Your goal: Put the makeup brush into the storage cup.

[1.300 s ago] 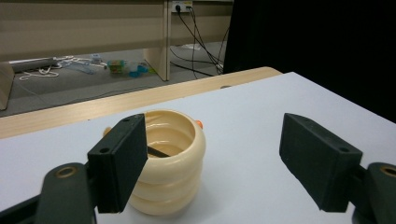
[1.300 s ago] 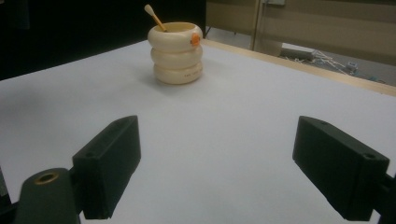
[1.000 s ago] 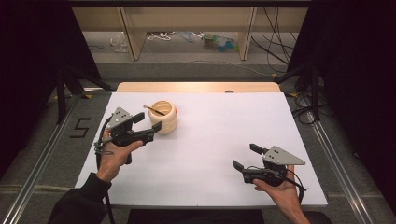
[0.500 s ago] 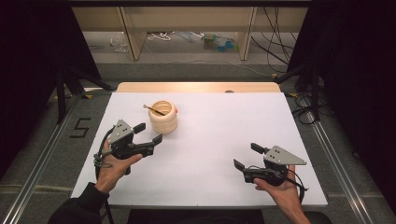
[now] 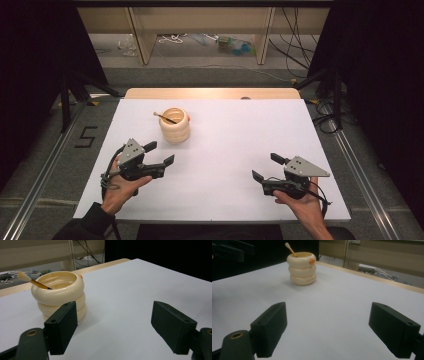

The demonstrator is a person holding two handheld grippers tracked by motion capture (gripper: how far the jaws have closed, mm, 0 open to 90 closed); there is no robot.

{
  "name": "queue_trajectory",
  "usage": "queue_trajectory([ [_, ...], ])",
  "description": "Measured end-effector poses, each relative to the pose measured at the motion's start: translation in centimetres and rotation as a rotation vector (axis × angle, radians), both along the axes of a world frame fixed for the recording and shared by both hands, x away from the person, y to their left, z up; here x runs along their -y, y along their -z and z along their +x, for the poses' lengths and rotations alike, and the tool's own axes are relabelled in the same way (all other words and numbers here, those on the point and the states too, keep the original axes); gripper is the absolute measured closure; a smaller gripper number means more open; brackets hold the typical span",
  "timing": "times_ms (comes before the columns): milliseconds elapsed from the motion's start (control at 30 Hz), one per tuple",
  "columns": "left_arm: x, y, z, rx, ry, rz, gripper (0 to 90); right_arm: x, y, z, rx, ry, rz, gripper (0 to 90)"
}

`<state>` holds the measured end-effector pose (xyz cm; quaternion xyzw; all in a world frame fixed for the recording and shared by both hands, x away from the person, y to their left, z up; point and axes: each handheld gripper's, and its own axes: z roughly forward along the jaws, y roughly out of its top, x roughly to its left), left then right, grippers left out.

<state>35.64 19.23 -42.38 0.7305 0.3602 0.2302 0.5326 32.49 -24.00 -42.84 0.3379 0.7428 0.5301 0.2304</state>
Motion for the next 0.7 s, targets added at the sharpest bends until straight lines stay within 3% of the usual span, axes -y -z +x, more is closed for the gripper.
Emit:
queue_trajectory([
  [233,-0.2,0.5,-0.5,-0.005,-0.006,0.008,21.0,0.2,0.1,-0.3,0.002,0.004,-0.029,16.1],
  [267,-0.2,0.5,-0.6,-0.003,-0.005,0.005,21.1,0.1,0.2,-0.1,0.016,-0.003,-0.007,16.1],
  [333,-0.2,0.6,-0.9,-0.005,-0.004,0.007,21.0,0.1,0.3,-0.3,-0.002,-0.003,0.008,16.1],
  [367,-0.2,0.6,-1.0,-0.002,-0.002,0.009,21.1,0.3,0.2,-0.4,0.006,0.006,-0.018,16.1],
  [700,0.0,1.1,-1.7,-0.008,0.005,0.016,21.0,0.5,0.2,-0.6,-0.002,0.011,-0.020,16.1],
])
